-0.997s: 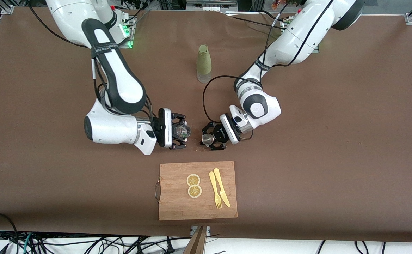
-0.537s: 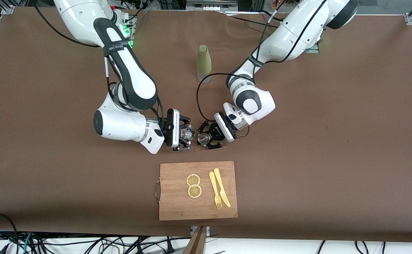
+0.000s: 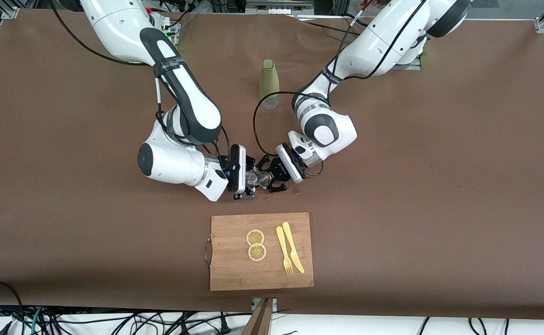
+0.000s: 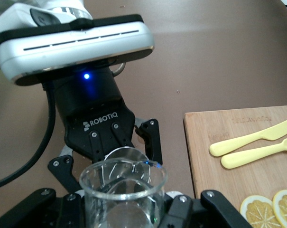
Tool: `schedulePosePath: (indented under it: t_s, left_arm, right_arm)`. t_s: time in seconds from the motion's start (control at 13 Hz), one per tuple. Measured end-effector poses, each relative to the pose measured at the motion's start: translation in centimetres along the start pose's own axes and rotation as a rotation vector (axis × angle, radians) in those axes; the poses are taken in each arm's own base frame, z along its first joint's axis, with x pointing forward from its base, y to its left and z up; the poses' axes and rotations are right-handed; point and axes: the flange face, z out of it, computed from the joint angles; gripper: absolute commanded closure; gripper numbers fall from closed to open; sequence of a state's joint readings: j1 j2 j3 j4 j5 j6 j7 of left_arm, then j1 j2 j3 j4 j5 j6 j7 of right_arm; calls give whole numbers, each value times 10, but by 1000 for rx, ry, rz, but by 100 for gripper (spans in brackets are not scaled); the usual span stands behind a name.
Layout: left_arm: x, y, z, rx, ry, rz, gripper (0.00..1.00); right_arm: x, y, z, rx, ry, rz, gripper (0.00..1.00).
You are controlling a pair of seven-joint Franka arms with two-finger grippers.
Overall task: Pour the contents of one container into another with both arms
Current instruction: 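Tilt the glass cup over the jigger rim with the right gripper, then hold the glass cup tipped into the jigger held by the left gripper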
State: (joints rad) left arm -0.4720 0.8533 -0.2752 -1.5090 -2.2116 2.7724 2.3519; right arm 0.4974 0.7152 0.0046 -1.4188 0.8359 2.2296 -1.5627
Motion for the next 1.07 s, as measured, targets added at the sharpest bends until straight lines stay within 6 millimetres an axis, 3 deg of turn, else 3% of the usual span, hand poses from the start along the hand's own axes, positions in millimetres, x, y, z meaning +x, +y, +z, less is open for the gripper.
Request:
schedulePosePath:
  t_s: [0.46, 1.07]
  left_arm:
    - [2, 0, 0, 1, 3, 1, 100]
    - [6, -1, 0, 3, 10, 4, 100]
  right_arm:
    - [-5, -1, 2, 4, -75, -49, 100]
    - [8, -9, 7, -6, -179, -50, 100]
